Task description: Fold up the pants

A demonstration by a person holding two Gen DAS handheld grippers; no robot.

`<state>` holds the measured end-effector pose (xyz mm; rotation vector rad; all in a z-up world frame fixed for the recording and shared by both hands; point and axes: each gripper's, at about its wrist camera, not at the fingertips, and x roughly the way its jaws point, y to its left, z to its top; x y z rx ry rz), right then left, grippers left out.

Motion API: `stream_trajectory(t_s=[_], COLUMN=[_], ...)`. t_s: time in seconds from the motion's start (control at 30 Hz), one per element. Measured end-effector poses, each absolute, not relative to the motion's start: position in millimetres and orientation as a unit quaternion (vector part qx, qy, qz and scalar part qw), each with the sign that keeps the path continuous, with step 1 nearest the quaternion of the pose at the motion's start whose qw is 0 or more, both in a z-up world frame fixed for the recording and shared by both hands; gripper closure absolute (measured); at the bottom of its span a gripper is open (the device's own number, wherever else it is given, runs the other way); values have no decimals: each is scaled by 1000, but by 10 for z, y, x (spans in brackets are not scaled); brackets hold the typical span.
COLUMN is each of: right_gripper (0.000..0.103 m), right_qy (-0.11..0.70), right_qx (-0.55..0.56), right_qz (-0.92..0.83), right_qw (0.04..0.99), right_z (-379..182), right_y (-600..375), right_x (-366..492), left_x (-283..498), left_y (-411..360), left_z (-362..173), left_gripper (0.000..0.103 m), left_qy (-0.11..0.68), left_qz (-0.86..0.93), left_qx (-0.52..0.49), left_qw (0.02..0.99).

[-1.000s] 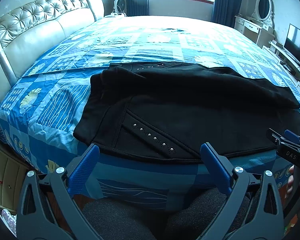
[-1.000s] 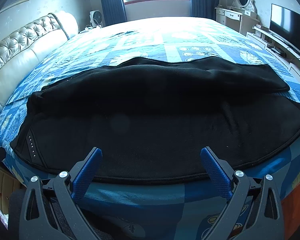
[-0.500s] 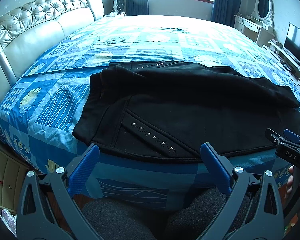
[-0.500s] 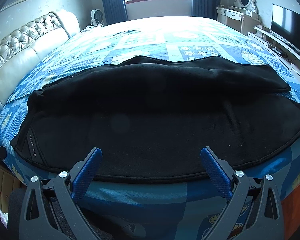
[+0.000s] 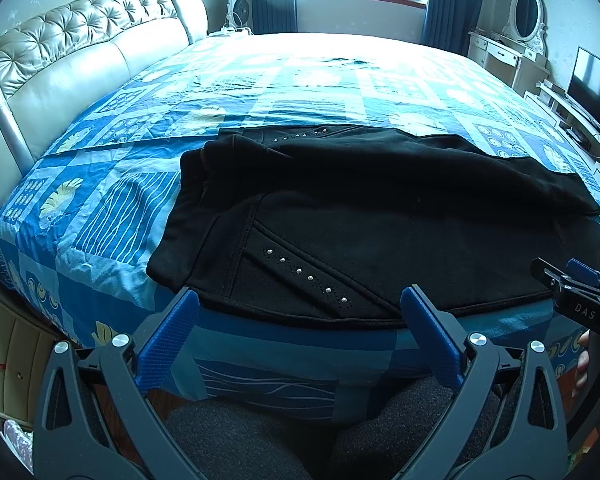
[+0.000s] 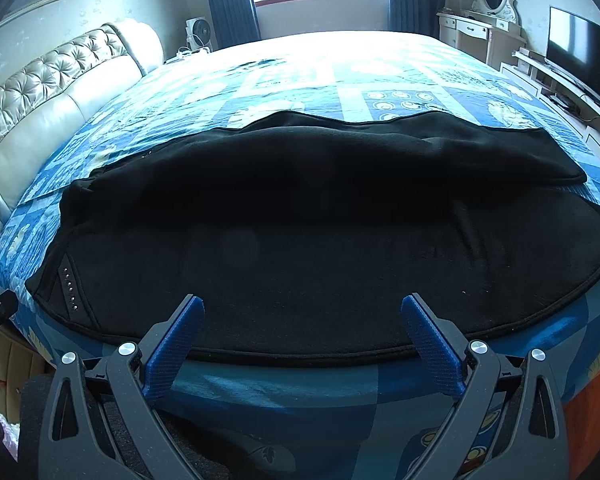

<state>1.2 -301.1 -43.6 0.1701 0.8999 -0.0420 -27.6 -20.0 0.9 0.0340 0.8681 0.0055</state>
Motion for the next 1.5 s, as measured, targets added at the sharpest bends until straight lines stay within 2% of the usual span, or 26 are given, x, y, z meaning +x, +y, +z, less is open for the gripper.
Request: stream_trajectory(t_s=[0.27, 0.47, 0.6, 0.77, 0.8, 0.83, 0.9, 1.03, 1.07, 1.1, 1.13, 1.33, 1.43, 1.5], right_gripper=[4, 5, 5, 8, 16, 34, 53, 53, 56, 88, 91, 94, 93, 88], right_qy=[398, 340, 356, 378, 381, 389, 414, 436, 435, 442, 453, 437, 480, 498], right_qx=[131, 167, 206, 315, 323, 328, 333, 295, 296, 293, 273, 148, 112, 137], right_qz=[34, -2, -91, -167, -168, -163, -149, -152, -142, -123, -123, -158, -170, -175], right_qw=[907, 926, 907, 855, 850, 845, 834, 836, 838, 839, 840, 873, 854, 838], right_z=[60, 393, 211, -347, -439, -532, -703, -835, -844, -854, -844, -482, -664, -809], right_y=[-3674, -5243, -6443, -7485, -7569, -7615, -7661, -7635, -7614, -7582, -7540, -7431, -7438, -7517], right_x=[92, -148, -281, -383, -368, -325, -203, -43, -27, 10, 40, 177, 377, 418], left_x=[-248, -189, -122, 6, 26, 43, 65, 90, 94, 95, 99, 201, 276, 344], left_y=[-202, -103, -28, 66, 78, 88, 102, 99, 97, 95, 93, 107, 101, 125], left_z=[-18, -92, -133, -188, -203, -219, -249, -309, -321, -330, -340, -380, -357, -350], left_gripper=[2, 2, 2, 2, 2, 2, 2, 2, 2, 2, 2, 2, 2, 2], left_qy=[417, 430, 430, 441, 445, 447, 452, 463, 465, 466, 468, 473, 462, 460], left_qz=[-5, 1, 25, 59, 66, 73, 84, 99, 101, 103, 106, 114, 113, 107], left_qx=[29, 4, -7, -25, -28, -31, -35, -35, -33, -31, -29, -27, -22, -22], left_qw=[908, 903, 902, 895, 893, 891, 887, 880, 879, 878, 877, 873, 879, 881])
